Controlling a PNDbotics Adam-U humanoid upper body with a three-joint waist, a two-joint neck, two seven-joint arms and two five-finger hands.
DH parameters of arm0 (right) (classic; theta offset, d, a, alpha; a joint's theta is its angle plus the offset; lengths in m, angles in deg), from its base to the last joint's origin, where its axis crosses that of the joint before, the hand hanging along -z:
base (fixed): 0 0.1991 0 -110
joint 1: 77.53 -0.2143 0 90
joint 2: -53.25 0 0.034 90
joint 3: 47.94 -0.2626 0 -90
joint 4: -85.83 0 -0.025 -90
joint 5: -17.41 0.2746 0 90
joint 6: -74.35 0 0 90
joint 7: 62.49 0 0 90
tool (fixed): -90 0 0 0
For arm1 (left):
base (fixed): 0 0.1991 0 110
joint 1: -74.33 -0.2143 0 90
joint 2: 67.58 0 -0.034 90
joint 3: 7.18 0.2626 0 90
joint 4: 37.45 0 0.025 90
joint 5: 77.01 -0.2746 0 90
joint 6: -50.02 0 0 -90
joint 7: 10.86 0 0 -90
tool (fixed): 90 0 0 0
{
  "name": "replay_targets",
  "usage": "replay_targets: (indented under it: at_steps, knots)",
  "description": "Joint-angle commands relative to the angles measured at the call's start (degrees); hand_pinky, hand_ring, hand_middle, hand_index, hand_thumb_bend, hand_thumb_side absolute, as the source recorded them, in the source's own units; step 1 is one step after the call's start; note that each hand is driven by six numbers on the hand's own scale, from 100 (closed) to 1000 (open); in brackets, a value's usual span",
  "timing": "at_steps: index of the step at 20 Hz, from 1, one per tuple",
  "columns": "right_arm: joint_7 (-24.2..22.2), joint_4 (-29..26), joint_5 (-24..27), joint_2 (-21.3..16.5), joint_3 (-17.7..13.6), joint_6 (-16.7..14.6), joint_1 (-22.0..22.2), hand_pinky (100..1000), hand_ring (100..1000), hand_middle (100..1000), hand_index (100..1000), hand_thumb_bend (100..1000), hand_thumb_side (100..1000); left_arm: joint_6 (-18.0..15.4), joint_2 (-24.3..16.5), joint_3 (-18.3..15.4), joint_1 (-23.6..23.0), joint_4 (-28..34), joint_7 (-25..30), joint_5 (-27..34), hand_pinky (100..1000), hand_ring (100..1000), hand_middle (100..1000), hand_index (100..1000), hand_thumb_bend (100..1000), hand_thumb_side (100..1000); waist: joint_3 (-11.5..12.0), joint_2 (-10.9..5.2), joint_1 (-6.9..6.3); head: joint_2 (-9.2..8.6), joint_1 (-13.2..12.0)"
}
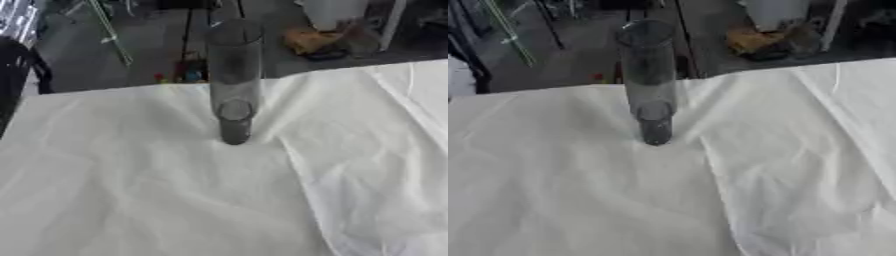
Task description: Arrange flowers into the vase.
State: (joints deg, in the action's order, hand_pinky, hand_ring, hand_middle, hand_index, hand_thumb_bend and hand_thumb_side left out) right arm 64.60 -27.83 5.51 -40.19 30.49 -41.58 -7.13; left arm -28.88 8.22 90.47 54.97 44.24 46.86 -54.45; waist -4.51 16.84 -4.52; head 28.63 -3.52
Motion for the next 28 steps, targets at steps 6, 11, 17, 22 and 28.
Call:
replay_targets:
  at_steps: [6, 11, 17, 22, 28]
  knots:
    - [-0.6, -0.9, 0.6, -1.5, 0.3, -0.2, -0.4, 867, 867, 765, 873, 100, 1000, -2.0, -0.3, -1.1, 3.3, -1.1, -1.7, 0.4, 100, 100, 100, 100, 100, 501, -0.8, -0.88, -0.27, -0.14, -0.6]
    - [-1.0, -0.9, 0.9, -1.4, 0.4, -0.1, -0.4, 868, 867, 765, 874, 100, 1000, -4.1, -0.1, -1.4, 4.0, -1.1, -2.5, 1.1, 100, 100, 100, 100, 100, 498, -1.2, -0.8, -0.6, -0.43, -1.1]
    - [-1.3, -0.9, 1.2, -1.4, 0.5, -0.1, -0.2, 868, 867, 765, 874, 100, 1000, -5.5, -0.5, -1.6, 4.3, -1.6, -3.6, 2.1, 100, 100, 100, 100, 100, 497, -1.6, -0.78, -0.75, -0.55, -1.6]
    - [-1.6, -0.9, 1.4, -1.4, 0.6, -0.1, -0.3, 869, 868, 765, 875, 100, 1000, -7.4, -0.6, -2.0, 5.0, -1.9, -4.1, 3.1, 100, 100, 100, 100, 100, 497, -2.0, -0.61, -1.04, -0.89, -2.4]
    - [-1.9, -0.9, 1.5, -1.2, 0.8, 0.0, -0.2, 869, 868, 765, 876, 100, 1000, -10.7, -0.5, -2.1, 5.6, -1.9, -4.1, 4.7, 100, 100, 100, 100, 100, 490, -2.6, -0.33, -1.25, -1.32, -3.4]
